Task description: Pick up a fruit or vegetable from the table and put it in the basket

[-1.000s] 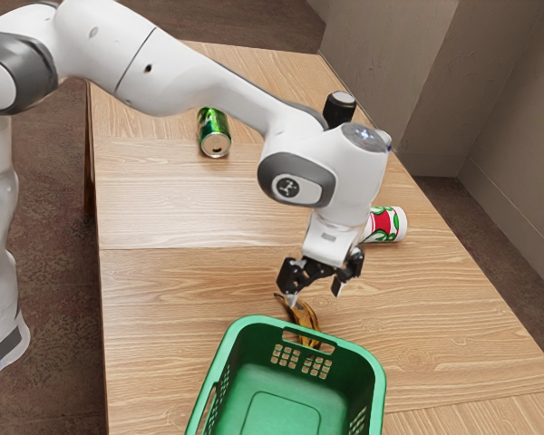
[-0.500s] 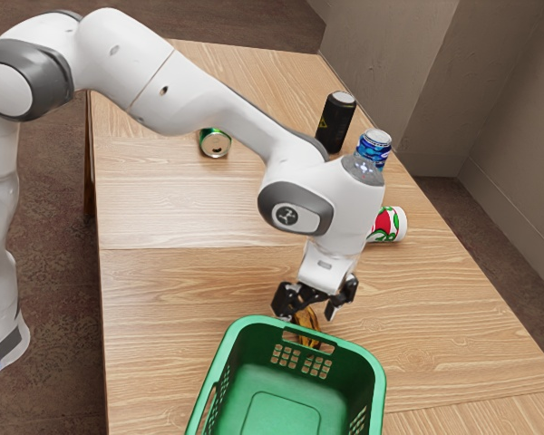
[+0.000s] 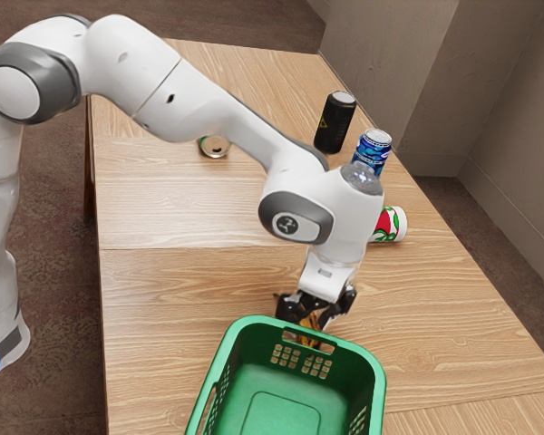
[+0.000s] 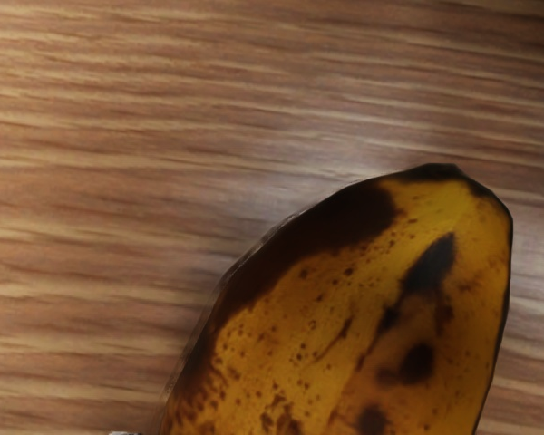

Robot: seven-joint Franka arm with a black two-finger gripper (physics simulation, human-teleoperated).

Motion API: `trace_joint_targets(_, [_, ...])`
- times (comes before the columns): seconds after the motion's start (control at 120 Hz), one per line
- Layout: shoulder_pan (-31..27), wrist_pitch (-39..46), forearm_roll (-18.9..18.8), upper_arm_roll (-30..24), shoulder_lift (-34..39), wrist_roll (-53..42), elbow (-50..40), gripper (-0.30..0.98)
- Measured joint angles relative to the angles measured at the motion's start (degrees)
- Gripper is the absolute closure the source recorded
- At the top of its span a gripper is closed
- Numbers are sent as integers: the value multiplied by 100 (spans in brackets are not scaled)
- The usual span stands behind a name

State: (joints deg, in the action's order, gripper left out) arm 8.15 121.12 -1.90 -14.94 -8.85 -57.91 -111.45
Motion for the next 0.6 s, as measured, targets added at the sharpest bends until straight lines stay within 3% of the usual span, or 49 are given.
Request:
trace_joint_targets(0.117, [-3,-21,11,-1,172,29,129,54])
trace_joint_targets(0.275, [-38,-792,12,70,280,79,1974,53])
trace_joint_targets(0.358, [-157,-1277,12,84,294,101,2489,54])
trace_joint_targets(0.483, [-162,-1875,18,-142,370,125,2450,54])
trace_joint_targets(0.6, [-64,-2155,21,-1006,520,135,2064,54])
